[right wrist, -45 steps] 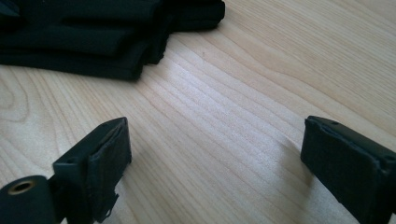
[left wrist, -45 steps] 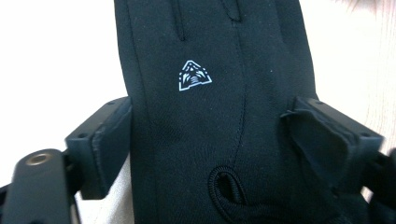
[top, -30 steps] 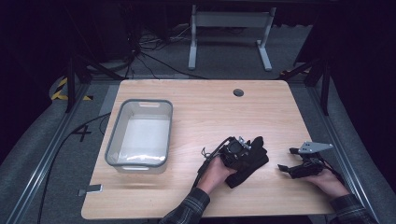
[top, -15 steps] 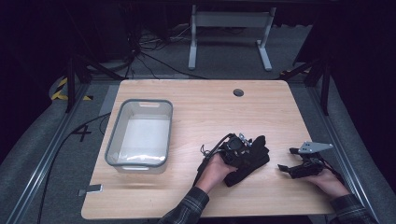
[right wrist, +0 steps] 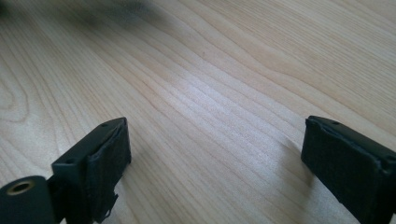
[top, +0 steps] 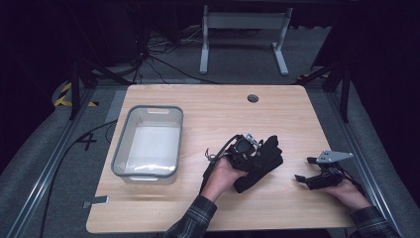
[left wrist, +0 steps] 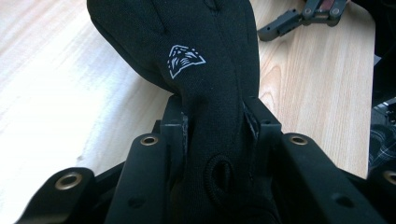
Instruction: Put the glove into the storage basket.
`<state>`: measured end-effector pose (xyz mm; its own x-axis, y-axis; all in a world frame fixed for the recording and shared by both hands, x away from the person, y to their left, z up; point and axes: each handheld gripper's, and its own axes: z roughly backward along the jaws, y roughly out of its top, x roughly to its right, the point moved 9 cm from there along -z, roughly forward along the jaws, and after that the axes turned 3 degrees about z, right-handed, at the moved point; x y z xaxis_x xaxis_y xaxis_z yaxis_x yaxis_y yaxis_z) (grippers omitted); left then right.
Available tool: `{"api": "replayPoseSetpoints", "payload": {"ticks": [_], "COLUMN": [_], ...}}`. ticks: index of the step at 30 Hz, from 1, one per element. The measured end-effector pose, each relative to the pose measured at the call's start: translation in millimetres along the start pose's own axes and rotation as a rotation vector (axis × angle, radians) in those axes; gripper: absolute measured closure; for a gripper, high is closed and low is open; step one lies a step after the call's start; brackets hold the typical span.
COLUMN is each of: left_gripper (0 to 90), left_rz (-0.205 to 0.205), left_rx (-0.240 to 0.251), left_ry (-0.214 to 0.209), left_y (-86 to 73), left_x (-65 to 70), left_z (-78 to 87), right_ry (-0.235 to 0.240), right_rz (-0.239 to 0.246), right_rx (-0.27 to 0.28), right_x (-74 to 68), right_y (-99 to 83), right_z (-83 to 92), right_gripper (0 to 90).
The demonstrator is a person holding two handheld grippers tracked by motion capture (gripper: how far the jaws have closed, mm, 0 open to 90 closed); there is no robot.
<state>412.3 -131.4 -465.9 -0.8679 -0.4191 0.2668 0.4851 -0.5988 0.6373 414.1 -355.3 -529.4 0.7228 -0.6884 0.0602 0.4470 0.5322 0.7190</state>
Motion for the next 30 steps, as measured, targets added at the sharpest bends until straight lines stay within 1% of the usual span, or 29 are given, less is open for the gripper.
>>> {"api": "replayPoseSetpoints", "payload": {"ticks": [1,2,3,4,5,10,12,13,15,21,22,23,24,25,26,27,28,30], "left_gripper": [66.9,66.9,66.9,66.8,66.9,66.9,66.9,66.8,66.8,66.9,66.8,66.8,66.9,66.9,66.8,66.8,66.8,66.8], "left_rz": [-0.005,-0.005,-0.004,-0.003,-0.003,-0.004,-0.001,-0.002,0.000,0.010,0.010,0.011,0.015,0.020,0.020,0.021,0.031,0.039], "left_rx": [0.000,0.000,0.011,0.008,0.008,0.018,0.019,0.019,0.030,0.045,0.045,0.056,0.058,0.056,0.056,0.060,0.067,0.074], "left_ry": [0.009,0.009,0.012,0.015,0.015,0.047,0.051,0.058,0.071,0.108,0.108,0.114,0.114,0.126,0.126,0.135,0.144,0.159], "left_y": [1.5,1.5,4.1,4.6,4.6,8.7,9.1,9.2,10.2,9.3,9.3,9.1,8.6,6.8,6.8,6.1,4.3,2.6], "left_x": [-1.3,-1.3,-2.4,-3.1,-3.1,-10.9,-12.1,-13.9,-17.0,-26.1,-26.1,-28.9,-30.2,-33.7,-33.7,-36.0,-39.8,-44.3], "left_z": [4.1,4.1,9.5,12.2,12.2,29.0,32.2,36.5,43.3,65.3,65.3,70.0,72.4,77.9,77.9,80.8,87.2,93.5], "right_ry": [0.000,0.000,0.000,0.000,0.000,0.000,0.000,0.000,0.000,0.000,0.000,0.000,0.000,0.000,0.000,0.000,0.000,0.000], "right_rz": [0.000,0.000,0.000,0.000,0.000,0.000,0.000,0.000,0.000,0.000,0.000,0.000,0.000,0.000,0.000,0.000,0.000,0.000], "right_rx": [0.000,0.000,0.000,0.000,0.000,0.000,0.000,0.000,0.000,0.000,0.000,0.000,0.000,0.000,0.000,0.000,0.000,0.000], "right_x": [0.0,0.0,0.0,0.0,0.0,0.0,0.0,0.0,0.0,0.0,0.0,0.0,0.0,0.0,0.0,0.0,0.0,-0.1], "right_y": [0.0,0.0,0.0,0.0,0.0,0.0,0.0,0.0,0.0,0.1,0.1,0.0,0.0,0.0,0.0,0.0,0.0,0.0], "right_z": [0.0,0.0,0.0,0.0,0.0,0.0,0.0,0.0,0.0,-0.1,-0.1,-0.1,0.0,-0.1,-0.1,-0.1,0.0,0.0], "right_gripper": [8.8,8.8,8.8,8.8,8.8,8.8,8.8,8.8,8.8,8.7,8.7,8.7,8.7,8.7,8.7,8.7,8.7,8.7]}}
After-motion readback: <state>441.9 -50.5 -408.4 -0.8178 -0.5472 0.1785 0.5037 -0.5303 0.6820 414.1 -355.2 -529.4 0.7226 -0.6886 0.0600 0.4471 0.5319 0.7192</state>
